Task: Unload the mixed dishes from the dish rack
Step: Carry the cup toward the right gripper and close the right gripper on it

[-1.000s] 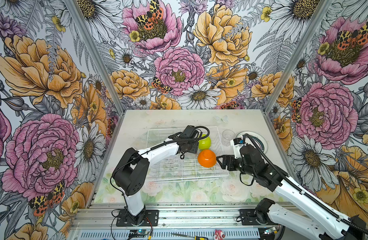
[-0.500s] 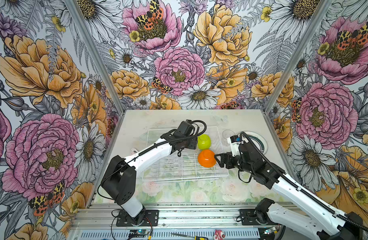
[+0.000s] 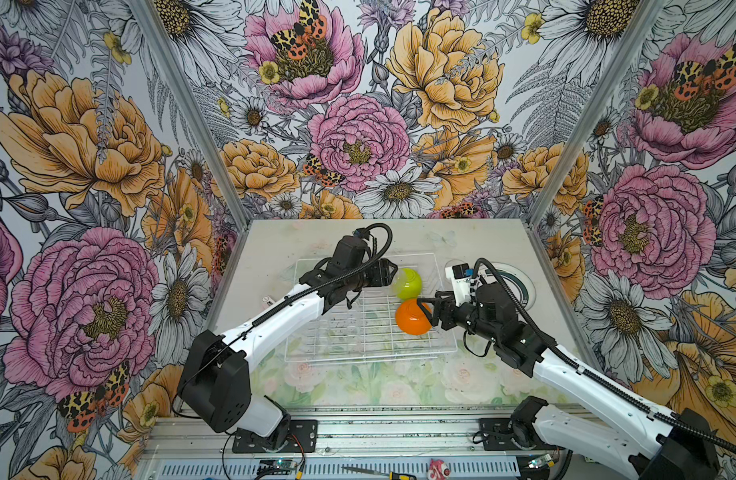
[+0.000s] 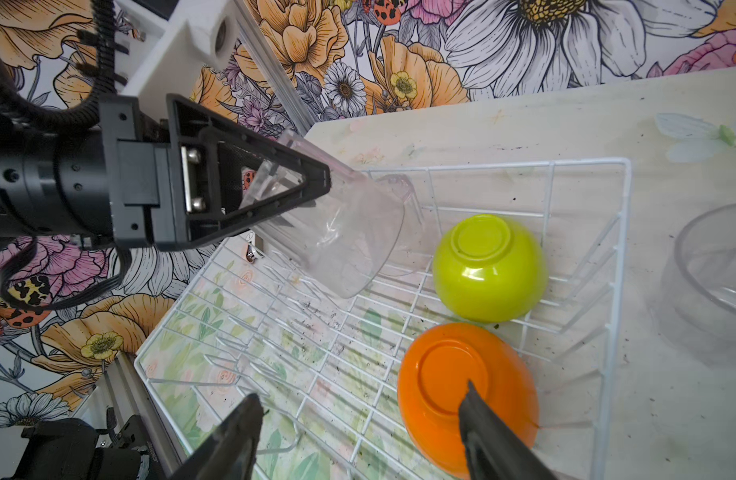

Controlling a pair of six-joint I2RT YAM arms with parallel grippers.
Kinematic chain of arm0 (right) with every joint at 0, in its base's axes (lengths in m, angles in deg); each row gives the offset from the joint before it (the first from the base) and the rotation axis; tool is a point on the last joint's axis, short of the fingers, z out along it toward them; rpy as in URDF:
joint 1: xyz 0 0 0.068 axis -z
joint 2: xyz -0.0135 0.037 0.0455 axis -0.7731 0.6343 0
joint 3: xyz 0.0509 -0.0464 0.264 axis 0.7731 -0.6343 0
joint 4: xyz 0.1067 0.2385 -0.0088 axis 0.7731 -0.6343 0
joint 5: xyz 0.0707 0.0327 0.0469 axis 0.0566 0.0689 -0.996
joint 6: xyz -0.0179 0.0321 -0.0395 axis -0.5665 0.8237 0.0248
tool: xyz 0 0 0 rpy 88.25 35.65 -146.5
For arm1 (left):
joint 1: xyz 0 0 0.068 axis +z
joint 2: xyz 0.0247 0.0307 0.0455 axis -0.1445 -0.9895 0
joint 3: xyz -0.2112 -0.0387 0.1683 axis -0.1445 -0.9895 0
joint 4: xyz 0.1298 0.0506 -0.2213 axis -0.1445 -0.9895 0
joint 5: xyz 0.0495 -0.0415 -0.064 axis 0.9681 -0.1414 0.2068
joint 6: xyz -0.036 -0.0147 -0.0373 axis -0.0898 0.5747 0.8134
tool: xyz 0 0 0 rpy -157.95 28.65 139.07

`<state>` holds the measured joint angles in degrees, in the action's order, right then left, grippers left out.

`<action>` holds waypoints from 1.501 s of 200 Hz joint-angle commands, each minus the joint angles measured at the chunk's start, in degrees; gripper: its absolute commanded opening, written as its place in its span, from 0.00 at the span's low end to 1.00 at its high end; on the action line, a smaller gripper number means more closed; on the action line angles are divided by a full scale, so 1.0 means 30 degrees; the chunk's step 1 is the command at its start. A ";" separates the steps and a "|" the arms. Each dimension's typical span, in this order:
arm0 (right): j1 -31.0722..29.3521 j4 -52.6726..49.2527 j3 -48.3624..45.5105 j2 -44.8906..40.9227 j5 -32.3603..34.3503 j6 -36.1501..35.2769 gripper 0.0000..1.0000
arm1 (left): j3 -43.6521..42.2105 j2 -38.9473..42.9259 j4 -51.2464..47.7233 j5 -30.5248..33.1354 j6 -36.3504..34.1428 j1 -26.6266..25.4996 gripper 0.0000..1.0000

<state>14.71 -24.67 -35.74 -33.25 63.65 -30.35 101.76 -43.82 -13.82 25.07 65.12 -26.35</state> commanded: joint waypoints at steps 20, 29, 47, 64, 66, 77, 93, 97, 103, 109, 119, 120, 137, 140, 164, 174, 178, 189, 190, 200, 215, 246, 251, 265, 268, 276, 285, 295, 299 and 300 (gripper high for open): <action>0.0092 0.3280 0.0164 0.0854 -0.1065 -0.0334 0.71 | -0.0288 0.0812 0.3426 -0.3274 0.2608 0.0249 0.53; 0.0094 0.3590 0.0253 0.1037 -0.1135 -0.0357 0.70 | -0.0355 0.0777 0.3688 -0.3684 0.2937 0.0243 0.53; 0.0092 0.4075 0.0501 0.1344 -0.1180 -0.0457 0.67 | -0.0538 0.0815 0.4284 -0.4275 0.3567 0.0231 0.53; 0.0107 0.4482 0.0623 0.1614 -0.1084 -0.0662 0.66 | -0.0823 0.1016 0.4860 -0.4498 0.4100 0.0231 0.53; 0.0094 0.4522 0.0644 0.1654 -0.1053 -0.0683 0.66 | -0.0844 0.1045 0.4907 -0.4512 0.4131 0.0225 0.53; 0.0107 0.4715 0.0722 0.1833 -0.1003 -0.0823 0.65 | -0.0932 0.1142 0.4991 -0.4504 0.4267 0.0239 0.53; 0.0086 0.5261 0.0806 0.1991 -0.0930 -0.1005 0.63 | -0.0954 0.1182 0.5039 -0.4684 0.4438 0.0187 0.53; 0.0091 0.5416 0.0817 0.2021 -0.0901 -0.1014 0.62 | -0.0949 0.1164 0.5029 -0.4755 0.4486 0.0170 0.53; 0.0096 0.5599 0.0858 0.2098 -0.0838 -0.1026 0.62 | -0.0949 0.1153 0.5060 -0.4822 0.4560 0.0155 0.53; 0.0103 0.5734 0.0944 0.2209 -0.0759 -0.1077 0.60 | -0.0949 0.1133 0.5109 -0.4866 0.4638 0.0127 0.53; 0.0112 0.5900 0.1161 0.2468 -0.0696 -0.1109 0.58 | -0.1008 0.1124 0.5285 -0.4977 0.4836 0.0104 0.53; 0.0110 0.5940 0.1179 0.2497 -0.0688 -0.1110 0.58 | -0.1037 0.1124 0.5314 -0.4995 0.4846 0.0115 0.53; 0.0134 0.6339 0.1443 0.2937 -0.0783 -0.1095 0.54 | -0.1237 0.1094 0.5812 -0.5234 0.5323 0.0072 0.53; 0.0123 0.6414 0.1496 0.3010 -0.0782 -0.1060 0.53 | -0.1274 0.1069 0.5881 -0.5261 0.5393 0.0068 0.53; 0.0131 0.6994 0.1718 0.3489 -0.0524 -0.0909 0.46 | -0.1417 0.1036 0.6227 -0.5346 0.5687 -0.0109 0.53; 0.0122 0.7171 0.1755 0.3617 -0.0299 -0.0824 0.42 | -0.1451 0.1036 0.6251 -0.5280 0.5736 -0.0195 0.53; 0.0137 0.7271 0.1769 0.3664 -0.0238 -0.0766 0.41 | -0.1462 0.1028 0.6251 -0.5250 0.5726 -0.0202 0.53; 0.0137 0.7561 0.1671 0.3706 0.0015 -0.0704 0.36 | -0.1556 0.1036 0.6303 -0.5198 0.5789 -0.0284 0.53; 0.0138 0.7577 0.1669 0.3717 0.0019 -0.0687 0.35 | -0.1560 0.1036 0.6306 -0.5194 0.5805 -0.0284 0.53; 0.0157 0.7863 0.1596 0.3785 0.0166 -0.0613 0.31 | -0.1650 0.1006 0.6375 -0.5168 0.5876 -0.0313 0.53; 0.0158 0.8127 0.1528 0.3918 -0.0025 -0.0510 0.30 | -0.1804 0.0920 0.6530 -0.5191 0.5986 -0.0343 0.53; 0.0165 0.9590 0.1040 0.3789 -0.0765 -0.0022 0.31 | -0.2046 0.0746 0.6844 -0.5256 0.6224 -0.0341 0.53; 0.0142 0.9769 0.0979 0.3757 -0.0770 0.0017 0.32 | -0.2061 0.0721 0.6913 -0.5271 0.6273 -0.0371 0.53; 0.0167 1.0259 0.0913 0.3734 -0.1023 0.0055 0.35 | -0.2150 0.0633 0.7130 -0.5329 0.6442 -0.0416 0.53; 0.0153 1.0339 0.0921 0.3732 -0.1068 0.0035 0.36 | -0.2150 0.0604 0.7177 -0.5361 0.6478 -0.0429 0.53; 0.0167 1.0517 0.0934 0.3826 -0.1196 0.0061 0.37 | -0.2121 0.0517 0.7293 -0.5472 0.6580 -0.0500 0.53; 0.0151 1.0602 0.1007 0.3917 -0.1247 0.0131 0.37 | -0.2092 0.0425 0.7406 -0.5583 0.6684 -0.0597 0.53; 0.0146 1.0833 0.1051 0.4042 -0.1321 0.0231 0.37 | -0.2055 0.0312 0.7525 -0.5628 0.6772 -0.0707 0.53; 0.0162 1.0986 0.1081 0.4084 -0.1389 0.0237 0.37 | -0.2032 0.0278 0.7561 -0.5631 0.6787 -0.0754 0.53; 0.0165 1.1018 0.1081 0.4111 -0.1416 0.0252 0.37 | -0.2032 0.0261 0.7565 -0.5616 0.6788 -0.0768 0.53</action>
<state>15.10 -0.63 -33.66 -21.89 61.51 -30.11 96.58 -42.45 7.95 13.29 84.79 -26.04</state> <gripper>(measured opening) 0.370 0.694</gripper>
